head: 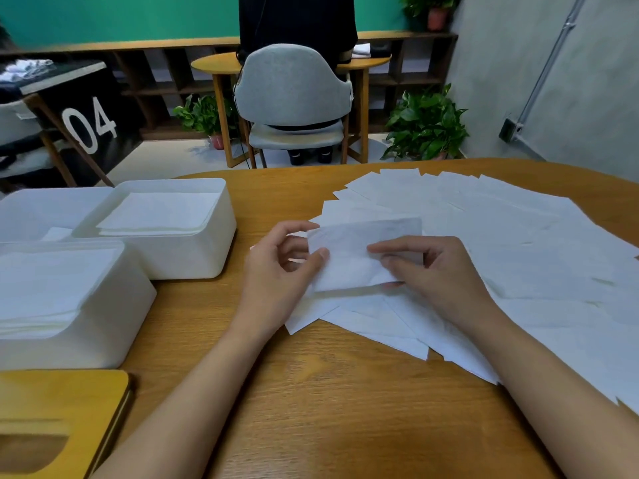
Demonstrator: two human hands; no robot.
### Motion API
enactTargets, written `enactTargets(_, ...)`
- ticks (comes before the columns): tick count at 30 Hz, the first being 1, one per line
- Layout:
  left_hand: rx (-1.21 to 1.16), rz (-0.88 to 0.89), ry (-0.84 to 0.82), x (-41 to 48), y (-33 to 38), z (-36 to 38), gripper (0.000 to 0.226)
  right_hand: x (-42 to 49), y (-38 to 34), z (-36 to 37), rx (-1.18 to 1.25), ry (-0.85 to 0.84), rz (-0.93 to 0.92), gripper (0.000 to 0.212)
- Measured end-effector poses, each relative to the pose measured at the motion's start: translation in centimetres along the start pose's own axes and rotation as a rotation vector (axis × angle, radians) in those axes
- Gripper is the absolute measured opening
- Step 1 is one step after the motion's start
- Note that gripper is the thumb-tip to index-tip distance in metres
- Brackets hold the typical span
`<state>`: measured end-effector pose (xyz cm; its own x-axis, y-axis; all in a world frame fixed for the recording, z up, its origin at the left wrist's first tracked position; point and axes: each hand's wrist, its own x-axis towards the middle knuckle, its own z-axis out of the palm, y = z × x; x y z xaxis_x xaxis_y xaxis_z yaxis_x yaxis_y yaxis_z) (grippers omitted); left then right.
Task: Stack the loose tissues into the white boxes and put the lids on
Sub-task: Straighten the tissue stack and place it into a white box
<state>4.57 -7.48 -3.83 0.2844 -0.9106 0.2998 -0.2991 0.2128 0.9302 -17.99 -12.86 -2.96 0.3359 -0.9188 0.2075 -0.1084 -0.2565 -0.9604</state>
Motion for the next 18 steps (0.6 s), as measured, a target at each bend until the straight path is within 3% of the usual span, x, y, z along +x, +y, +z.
enactTargets(3, 0.334, 0.065, -0.154, -0.3, -0.4, 0.0, 0.070, 0.2, 0.4, -0.6, -0.254, 0.194, -0.040, 0.034)
enactTargets(5, 0.484, 0.027, -0.310, -0.5, -0.4, 0.0, 0.093, 0.3, 0.4, -1.0, -0.269, 0.255, -0.056, 0.035)
enactTargets(6, 0.537, 0.032, -0.354, -0.5, -0.4, 0.0, 0.093, 0.4, 0.4, -1.1, -0.237, 0.263, -0.051, 0.036)
enactTargets(11, 0.655, 0.200, -0.376, -0.4, -0.4, -0.6, 0.033, 0.6, 0.9, -1.2, -0.166, 0.200, -0.025, 0.040)
enactTargets(18, 0.775, 0.378, -0.243, -0.4, 0.2, -0.5, 0.013, 0.7, 1.1, -0.9, -0.190, 0.155, -0.077, 0.042)
